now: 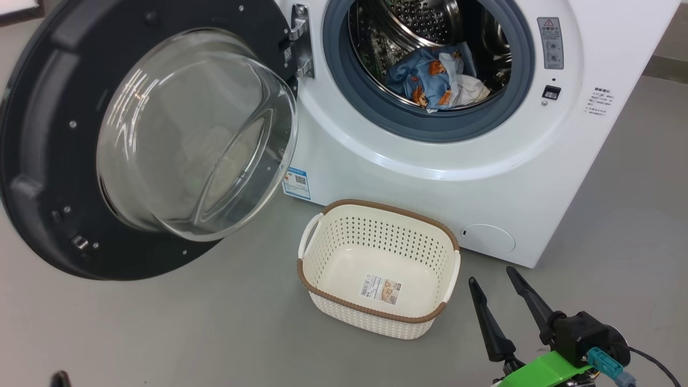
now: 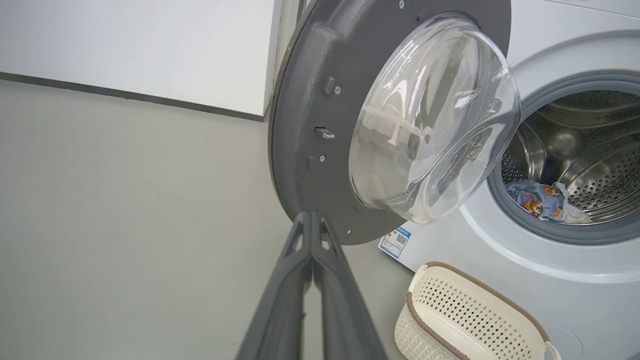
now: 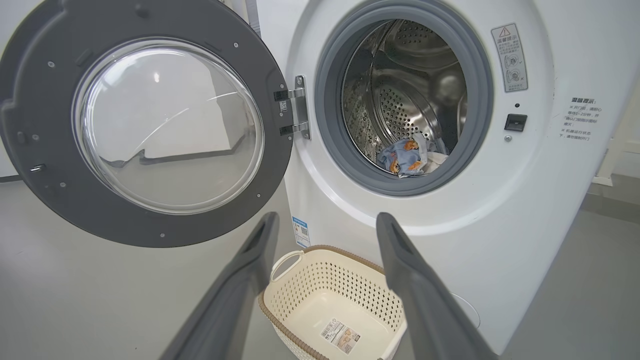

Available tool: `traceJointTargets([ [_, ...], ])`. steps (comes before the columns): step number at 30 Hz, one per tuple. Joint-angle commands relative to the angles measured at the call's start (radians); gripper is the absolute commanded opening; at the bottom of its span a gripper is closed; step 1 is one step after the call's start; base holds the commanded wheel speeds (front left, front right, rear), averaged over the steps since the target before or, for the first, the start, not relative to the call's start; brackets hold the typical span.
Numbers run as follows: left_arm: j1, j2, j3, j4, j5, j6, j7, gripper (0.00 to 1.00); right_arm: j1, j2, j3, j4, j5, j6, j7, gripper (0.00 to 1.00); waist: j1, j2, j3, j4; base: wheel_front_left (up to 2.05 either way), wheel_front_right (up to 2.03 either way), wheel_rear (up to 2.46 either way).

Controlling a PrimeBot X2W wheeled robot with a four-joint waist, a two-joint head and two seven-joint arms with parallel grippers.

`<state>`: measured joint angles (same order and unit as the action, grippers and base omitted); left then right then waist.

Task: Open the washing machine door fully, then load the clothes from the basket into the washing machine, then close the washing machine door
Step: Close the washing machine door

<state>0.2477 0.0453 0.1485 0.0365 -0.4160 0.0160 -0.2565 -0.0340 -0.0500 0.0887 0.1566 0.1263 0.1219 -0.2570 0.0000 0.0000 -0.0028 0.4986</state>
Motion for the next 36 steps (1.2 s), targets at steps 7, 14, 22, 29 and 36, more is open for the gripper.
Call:
traceJointTargets([
  [7, -0.141, 0.056, 0.155, 0.017, -0.1, -0.085, -0.005, 0.0, -0.011, 0.0, 0.027, -0.028, 0.022, 0.009, -0.005, 1.0, 0.0, 0.0, 0.007, -0.008, 0.0, 0.0, 0.0],
  [14, -0.27, 0.15, 0.236, 0.061, -0.274, -0.125, 0.044, 0.0, -0.015, 0.0, 0.034, -0.024, 0.033, 0.009, -0.004, 1.0, 0.0, 0.0, 0.012, -0.016, 0.0, 0.0, 0.0],
  [22, -0.414, 0.231, 0.312, 0.148, -0.491, -0.139, 0.129, 0.0, -0.021, 0.0, 0.045, -0.024, 0.041, 0.009, 0.001, 1.0, 0.0, 0.0, 0.018, -0.029, 0.0, 0.0, 0.0],
  [29, -0.573, 0.319, 0.363, 0.285, -0.731, -0.145, 0.27, 0.0, -0.026, 0.0, 0.051, -0.029, 0.042, 0.009, 0.009, 1.0, 0.0, 0.0, 0.03, -0.042, 0.0, 0.0, 0.0],
  [36, -0.712, 0.399, 0.41, 0.451, -0.892, -0.146, 0.39, 0.0, -0.035, 0.0, 0.051, -0.033, 0.038, 0.009, 0.019, 1.0, 0.0, 0.0, 0.047, -0.05, 0.0, 0.0, 0.0],
])
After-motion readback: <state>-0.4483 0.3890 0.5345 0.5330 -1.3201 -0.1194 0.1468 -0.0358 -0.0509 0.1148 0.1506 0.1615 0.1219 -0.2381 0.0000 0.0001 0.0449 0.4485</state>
